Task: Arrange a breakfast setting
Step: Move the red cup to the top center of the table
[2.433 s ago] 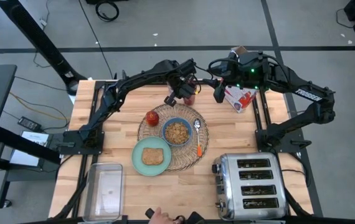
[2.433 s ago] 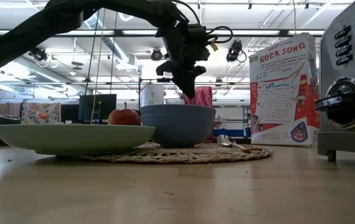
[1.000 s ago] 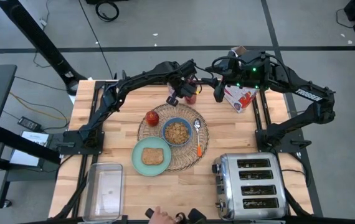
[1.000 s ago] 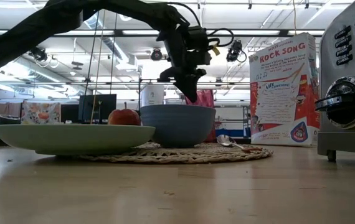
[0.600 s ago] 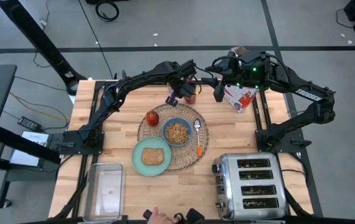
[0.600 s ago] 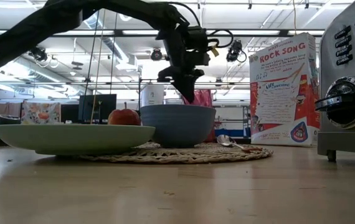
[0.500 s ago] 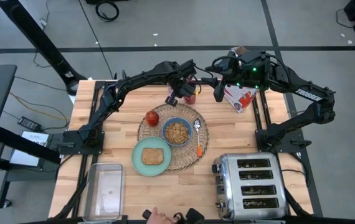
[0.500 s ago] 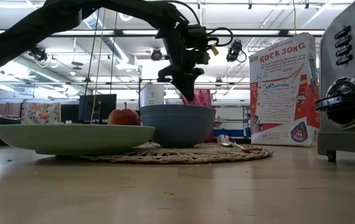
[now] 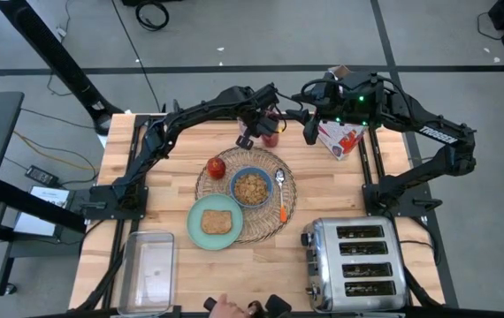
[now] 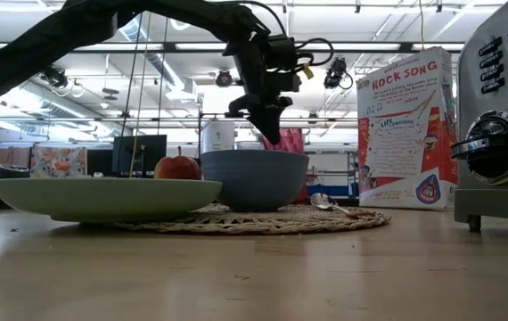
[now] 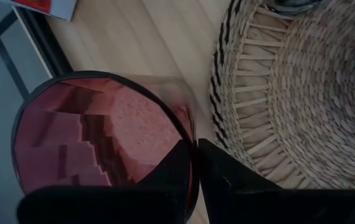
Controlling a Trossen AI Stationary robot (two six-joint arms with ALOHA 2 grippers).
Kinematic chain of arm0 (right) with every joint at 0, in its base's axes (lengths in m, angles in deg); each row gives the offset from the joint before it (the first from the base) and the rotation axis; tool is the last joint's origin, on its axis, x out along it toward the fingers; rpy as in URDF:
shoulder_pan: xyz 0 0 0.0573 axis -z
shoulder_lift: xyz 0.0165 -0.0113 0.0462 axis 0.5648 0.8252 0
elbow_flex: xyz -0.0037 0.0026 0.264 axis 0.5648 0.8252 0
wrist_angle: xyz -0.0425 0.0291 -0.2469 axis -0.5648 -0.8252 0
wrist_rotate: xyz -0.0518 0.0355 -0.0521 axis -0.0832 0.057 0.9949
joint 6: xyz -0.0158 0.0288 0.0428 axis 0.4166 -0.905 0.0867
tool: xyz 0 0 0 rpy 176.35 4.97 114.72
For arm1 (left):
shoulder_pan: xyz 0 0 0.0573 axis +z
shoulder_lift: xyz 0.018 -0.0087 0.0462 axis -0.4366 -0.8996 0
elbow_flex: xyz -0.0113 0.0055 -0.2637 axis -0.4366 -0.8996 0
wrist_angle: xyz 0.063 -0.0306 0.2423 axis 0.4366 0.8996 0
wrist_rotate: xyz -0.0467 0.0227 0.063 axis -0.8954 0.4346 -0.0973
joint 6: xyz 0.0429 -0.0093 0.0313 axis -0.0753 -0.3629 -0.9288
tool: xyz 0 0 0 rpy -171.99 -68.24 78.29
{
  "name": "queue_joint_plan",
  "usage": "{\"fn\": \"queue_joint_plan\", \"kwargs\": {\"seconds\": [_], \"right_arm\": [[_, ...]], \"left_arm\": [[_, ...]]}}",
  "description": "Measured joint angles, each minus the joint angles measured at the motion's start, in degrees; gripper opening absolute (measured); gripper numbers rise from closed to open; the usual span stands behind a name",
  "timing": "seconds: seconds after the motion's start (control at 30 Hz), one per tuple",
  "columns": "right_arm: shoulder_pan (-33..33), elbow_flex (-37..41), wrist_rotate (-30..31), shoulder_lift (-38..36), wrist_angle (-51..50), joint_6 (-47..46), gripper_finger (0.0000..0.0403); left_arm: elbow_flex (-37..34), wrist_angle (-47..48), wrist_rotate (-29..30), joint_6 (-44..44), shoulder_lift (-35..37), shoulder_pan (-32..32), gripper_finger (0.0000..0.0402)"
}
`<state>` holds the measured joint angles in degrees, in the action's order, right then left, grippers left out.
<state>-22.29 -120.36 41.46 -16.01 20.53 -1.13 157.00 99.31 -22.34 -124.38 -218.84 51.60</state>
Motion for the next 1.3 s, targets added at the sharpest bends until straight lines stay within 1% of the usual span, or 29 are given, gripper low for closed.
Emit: {"fn": "queue_joint_plan", "kwargs": {"seconds": [0.4,0.67,1.0,1.3], "right_arm": [[0.0,0.0,0.0,0.0,0.0,0.1,0.0215],[0.0,0.0,0.0,0.0,0.1,0.2,0.0215],[0.0,0.0,-0.1,0.0,1.7,0.2,0.0215],[0.0,0.0,-0.3,0.0,1.7,0.2,0.0215]], "left_arm": [[0.0,0.6,0.0,0.0,0.0,-0.2,0.0034],[0.0,3.1,0.0,-0.1,0.5,-0.1,0.0034],[0.0,3.7,0.0,0.0,0.9,0.2,0.0034],[0.0,3.5,-0.5,1.7,0.9,0.2,0.0036]]}}
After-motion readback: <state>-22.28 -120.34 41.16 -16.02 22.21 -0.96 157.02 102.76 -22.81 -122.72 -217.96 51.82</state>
